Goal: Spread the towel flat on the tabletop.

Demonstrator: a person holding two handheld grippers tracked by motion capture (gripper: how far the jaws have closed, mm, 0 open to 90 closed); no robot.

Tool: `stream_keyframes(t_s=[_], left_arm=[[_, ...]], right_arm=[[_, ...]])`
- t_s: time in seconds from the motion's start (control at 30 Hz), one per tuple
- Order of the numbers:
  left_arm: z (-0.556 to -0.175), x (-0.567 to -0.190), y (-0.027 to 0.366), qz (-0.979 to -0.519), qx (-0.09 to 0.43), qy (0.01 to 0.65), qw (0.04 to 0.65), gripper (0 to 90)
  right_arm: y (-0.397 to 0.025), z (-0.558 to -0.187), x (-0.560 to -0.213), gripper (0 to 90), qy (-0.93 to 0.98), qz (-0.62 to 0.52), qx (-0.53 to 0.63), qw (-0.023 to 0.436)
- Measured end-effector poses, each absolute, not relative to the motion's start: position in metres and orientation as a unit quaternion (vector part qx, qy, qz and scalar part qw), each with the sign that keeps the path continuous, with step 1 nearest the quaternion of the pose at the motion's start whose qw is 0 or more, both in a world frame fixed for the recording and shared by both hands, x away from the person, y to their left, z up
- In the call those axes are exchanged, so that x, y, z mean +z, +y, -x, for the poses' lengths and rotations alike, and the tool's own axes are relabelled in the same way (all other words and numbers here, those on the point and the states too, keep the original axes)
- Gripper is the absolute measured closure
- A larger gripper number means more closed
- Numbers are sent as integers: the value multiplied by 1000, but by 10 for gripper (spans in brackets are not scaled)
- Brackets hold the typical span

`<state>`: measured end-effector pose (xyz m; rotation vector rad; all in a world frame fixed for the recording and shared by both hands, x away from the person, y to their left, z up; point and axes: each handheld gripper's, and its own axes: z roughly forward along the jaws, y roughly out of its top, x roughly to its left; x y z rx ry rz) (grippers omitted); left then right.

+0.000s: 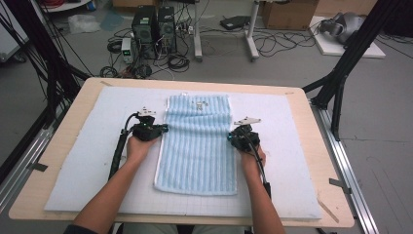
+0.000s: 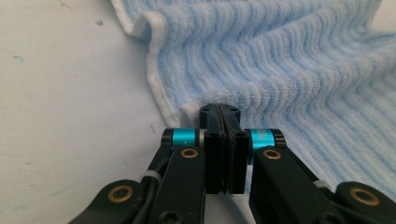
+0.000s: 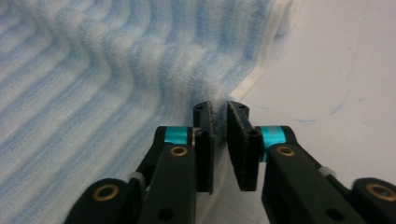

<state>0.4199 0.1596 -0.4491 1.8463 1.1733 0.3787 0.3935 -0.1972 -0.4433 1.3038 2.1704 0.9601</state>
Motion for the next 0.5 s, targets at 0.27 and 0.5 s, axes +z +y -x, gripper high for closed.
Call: stream_keyframes(t_s=[0.27,0.5], left_arm=[[-398,-434,173,-750,132,451,465,563],[-369,-433,180,-755,119,440,471,554]], right_arm=[[-221,-371,-432,540,768,-466,391,201],[-226,-339,-430,535,788,-428,403,182]])
